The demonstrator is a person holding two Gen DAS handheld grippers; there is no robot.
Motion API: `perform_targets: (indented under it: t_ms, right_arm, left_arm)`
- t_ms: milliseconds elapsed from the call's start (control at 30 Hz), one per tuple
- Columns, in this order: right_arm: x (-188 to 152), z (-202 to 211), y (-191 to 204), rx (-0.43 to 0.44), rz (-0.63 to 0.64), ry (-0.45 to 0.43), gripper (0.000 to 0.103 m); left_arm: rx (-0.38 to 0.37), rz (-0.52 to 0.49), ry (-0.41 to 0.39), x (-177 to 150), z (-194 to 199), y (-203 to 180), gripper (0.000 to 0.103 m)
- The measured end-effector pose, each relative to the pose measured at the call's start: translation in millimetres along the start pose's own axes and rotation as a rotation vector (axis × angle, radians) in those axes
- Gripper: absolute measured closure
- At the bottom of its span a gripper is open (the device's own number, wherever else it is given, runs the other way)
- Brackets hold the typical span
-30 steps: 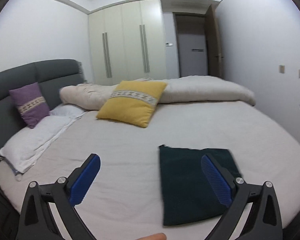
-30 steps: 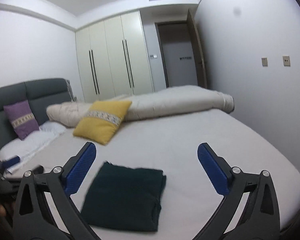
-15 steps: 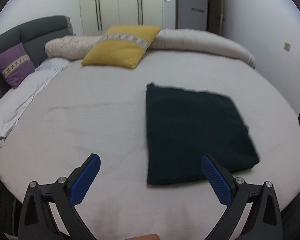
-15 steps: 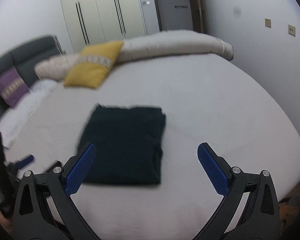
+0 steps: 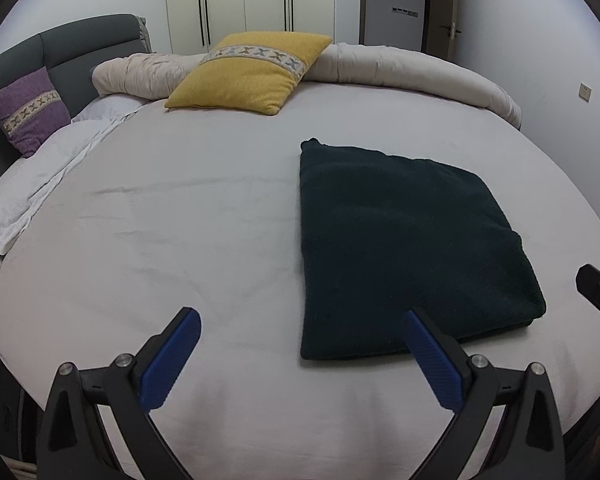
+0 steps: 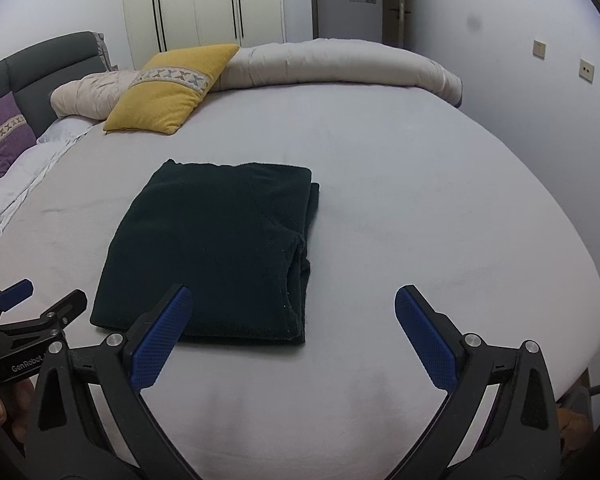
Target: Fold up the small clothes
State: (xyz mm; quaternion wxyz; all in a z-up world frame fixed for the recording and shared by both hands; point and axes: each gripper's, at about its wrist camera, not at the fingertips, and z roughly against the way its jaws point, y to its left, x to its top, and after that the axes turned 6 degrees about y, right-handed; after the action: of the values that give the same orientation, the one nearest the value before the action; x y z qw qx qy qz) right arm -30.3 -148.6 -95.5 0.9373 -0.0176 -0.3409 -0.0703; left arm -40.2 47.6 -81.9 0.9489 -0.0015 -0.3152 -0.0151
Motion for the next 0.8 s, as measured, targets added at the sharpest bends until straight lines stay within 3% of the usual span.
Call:
perform_targets:
  t_ms: [800]
  right_arm:
    - [-0.4, 19.3, 8.4, 0.001, 0.044, 0.017, 0.0]
  left_arm:
    - [-0.003, 0.009, 0.009, -0.9, 0.1, 4.7, 0.0]
